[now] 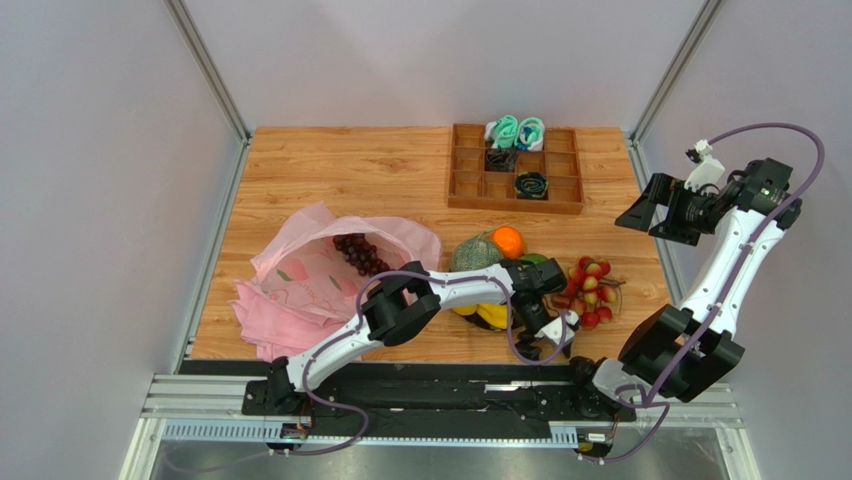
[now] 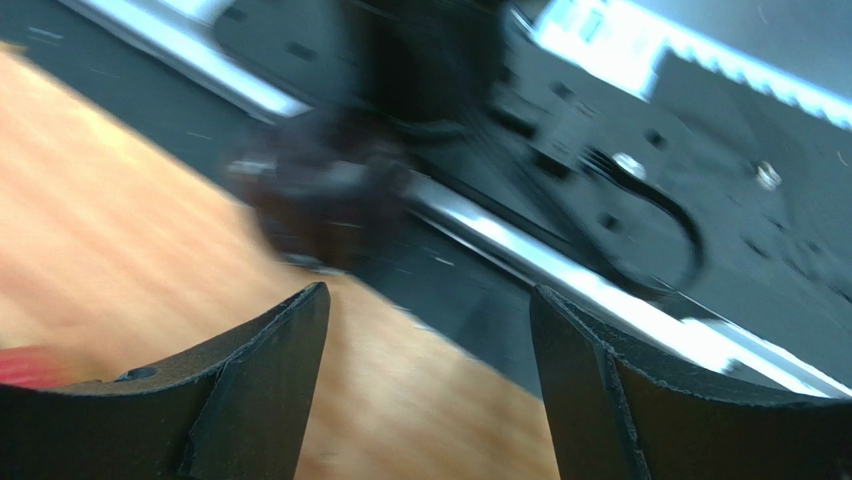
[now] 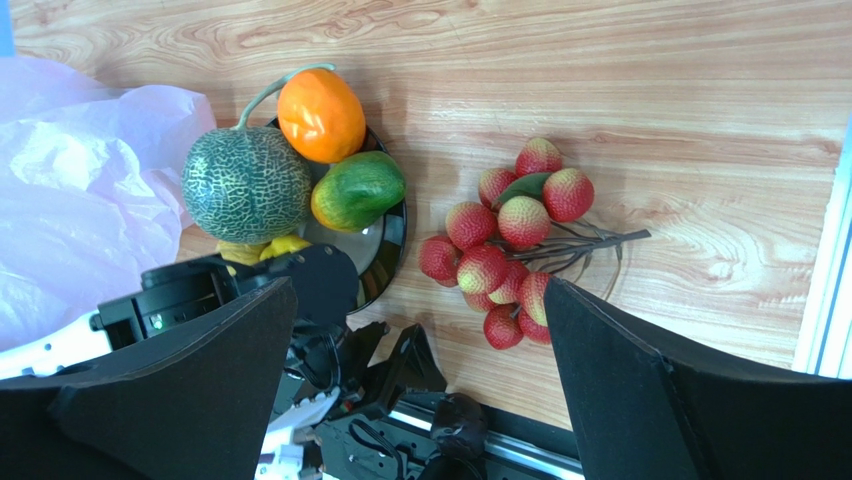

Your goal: Take the fake fruits out of the plastic bag

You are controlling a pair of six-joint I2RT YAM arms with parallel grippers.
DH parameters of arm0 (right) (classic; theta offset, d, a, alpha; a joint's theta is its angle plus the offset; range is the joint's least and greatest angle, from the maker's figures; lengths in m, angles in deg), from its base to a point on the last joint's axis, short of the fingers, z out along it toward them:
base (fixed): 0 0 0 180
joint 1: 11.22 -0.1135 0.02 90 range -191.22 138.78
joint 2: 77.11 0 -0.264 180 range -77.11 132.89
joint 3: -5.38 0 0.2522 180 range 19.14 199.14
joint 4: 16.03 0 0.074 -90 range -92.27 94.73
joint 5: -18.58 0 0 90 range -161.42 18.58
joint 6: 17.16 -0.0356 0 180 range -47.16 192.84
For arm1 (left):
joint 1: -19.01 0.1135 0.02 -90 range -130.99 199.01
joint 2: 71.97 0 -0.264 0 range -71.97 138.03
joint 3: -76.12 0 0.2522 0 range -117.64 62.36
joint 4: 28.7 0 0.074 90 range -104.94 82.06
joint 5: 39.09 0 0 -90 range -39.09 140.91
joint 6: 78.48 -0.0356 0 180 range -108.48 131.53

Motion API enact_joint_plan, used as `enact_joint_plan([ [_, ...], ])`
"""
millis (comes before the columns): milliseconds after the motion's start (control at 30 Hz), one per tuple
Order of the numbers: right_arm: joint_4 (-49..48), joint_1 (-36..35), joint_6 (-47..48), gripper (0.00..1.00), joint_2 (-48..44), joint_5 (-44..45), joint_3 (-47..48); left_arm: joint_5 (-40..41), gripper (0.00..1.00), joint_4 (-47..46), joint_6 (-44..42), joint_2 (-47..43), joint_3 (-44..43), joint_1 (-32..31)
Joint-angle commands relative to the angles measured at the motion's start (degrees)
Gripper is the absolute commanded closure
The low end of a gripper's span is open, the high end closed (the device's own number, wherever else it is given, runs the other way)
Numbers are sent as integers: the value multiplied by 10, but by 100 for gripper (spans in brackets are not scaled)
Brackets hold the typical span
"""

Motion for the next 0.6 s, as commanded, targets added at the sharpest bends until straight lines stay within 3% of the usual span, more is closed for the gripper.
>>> enact_joint_plan([
  [0, 89, 4, 6, 1, -2, -32, 9, 68, 18, 157, -177, -38, 13, -16],
  [267, 89, 3, 3, 1, -24, -34, -4, 101, 18, 70, -95, -21, -29, -21],
  [467, 89, 3, 1, 1, -35, -37, -8, 123, 18, 64, -46, -24, -42, -22],
  [567, 86, 3, -1, 1, -35, -40, -11, 133, 16, 70, -77, -41, -30, -22],
])
